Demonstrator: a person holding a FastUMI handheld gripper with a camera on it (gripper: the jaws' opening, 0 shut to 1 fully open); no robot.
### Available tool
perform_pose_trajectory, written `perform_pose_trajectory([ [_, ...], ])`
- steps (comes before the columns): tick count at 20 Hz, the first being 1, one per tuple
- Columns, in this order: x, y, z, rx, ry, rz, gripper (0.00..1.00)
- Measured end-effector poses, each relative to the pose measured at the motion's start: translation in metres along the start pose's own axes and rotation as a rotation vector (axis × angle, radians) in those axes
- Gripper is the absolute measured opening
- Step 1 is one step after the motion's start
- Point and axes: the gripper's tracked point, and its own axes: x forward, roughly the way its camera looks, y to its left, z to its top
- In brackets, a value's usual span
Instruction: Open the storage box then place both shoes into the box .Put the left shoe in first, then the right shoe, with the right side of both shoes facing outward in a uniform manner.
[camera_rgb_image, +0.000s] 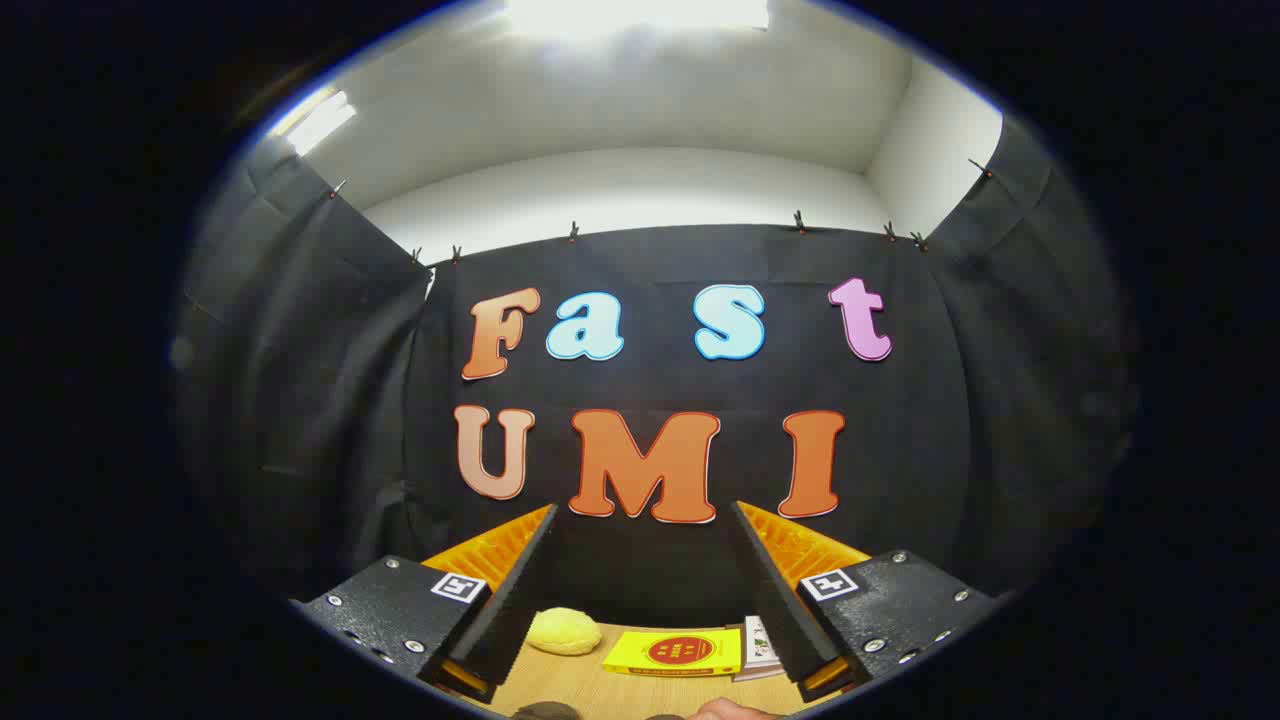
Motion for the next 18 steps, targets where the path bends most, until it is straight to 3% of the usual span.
perform_pose_trajectory([
  [18,0.01,0.018,-0.002,0.004,-0.03,0.052,0.99],
])
